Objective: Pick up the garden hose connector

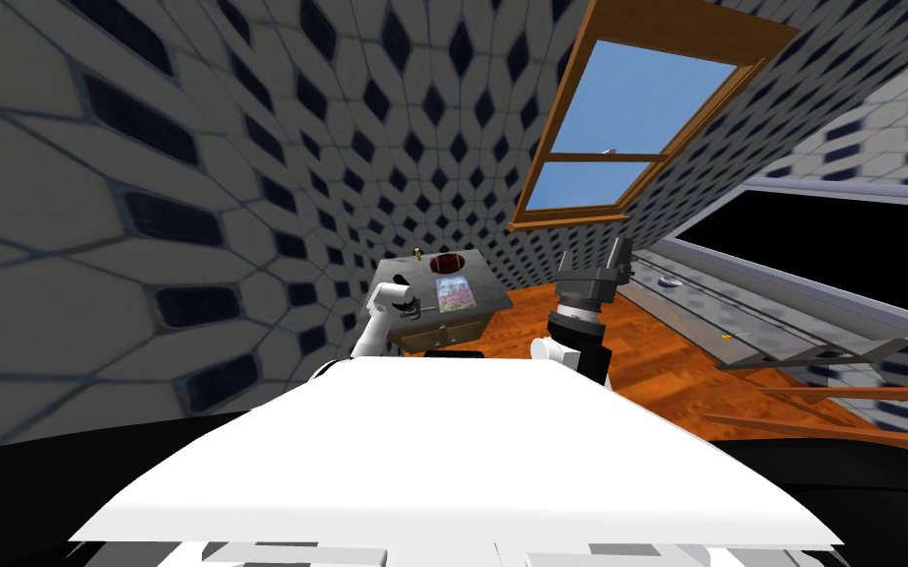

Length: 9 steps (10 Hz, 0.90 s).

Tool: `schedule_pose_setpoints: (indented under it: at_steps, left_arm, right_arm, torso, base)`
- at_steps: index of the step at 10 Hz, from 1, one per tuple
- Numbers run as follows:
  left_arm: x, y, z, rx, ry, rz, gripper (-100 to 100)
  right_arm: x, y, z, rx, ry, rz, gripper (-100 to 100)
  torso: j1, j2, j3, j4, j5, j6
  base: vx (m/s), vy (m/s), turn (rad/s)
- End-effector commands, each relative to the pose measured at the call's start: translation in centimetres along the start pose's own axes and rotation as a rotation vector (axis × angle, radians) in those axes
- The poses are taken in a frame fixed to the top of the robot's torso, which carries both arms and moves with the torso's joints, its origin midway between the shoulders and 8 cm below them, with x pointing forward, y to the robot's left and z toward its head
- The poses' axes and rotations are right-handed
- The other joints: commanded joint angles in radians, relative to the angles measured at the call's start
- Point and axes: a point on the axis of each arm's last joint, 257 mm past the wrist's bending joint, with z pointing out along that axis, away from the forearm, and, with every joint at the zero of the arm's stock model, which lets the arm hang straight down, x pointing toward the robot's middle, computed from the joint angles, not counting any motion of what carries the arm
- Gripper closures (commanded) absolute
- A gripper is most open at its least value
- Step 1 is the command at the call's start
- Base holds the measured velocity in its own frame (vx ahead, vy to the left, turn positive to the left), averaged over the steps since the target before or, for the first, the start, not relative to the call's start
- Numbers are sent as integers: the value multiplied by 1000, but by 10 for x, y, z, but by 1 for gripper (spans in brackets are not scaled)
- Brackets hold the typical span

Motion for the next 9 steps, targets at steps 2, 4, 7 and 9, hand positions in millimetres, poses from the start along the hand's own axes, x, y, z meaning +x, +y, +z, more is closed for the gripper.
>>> schedule_pose_setpoints:
  at_steps: [2, 4, 7, 9]
  left_arm:
    - [0, 0, 0, 0, 0, 0, 100]
    - [1, 0, -8, -6, -1, 0, 100]
    - [3, -1, -20, -5, -1, 3, 100]
    - [3, -1, -18, -5, -1, 2, 0]
  right_arm:
    - [0, 0, 0, 0, 0, 0, 0]
    - [0, 0, 0, 0, 0, 0, 0]
    - [0, 0, 0, 0, 0, 0, 0]
    - [0, 0, 0, 0, 0, 0, 0]
  torso:
    - [0, 0, 0, 0, 0, 0]
    - [0, 0, 0, 0, 0, 0]
    - [0, 0, 0, 0, 0, 0]
    - [0, 0, 0, 0, 0, 0]
  base:
    - [0, 0, 0]
    - [4, -2, -6]
    - [0, 0, 0]
    - [0, 0, 0]
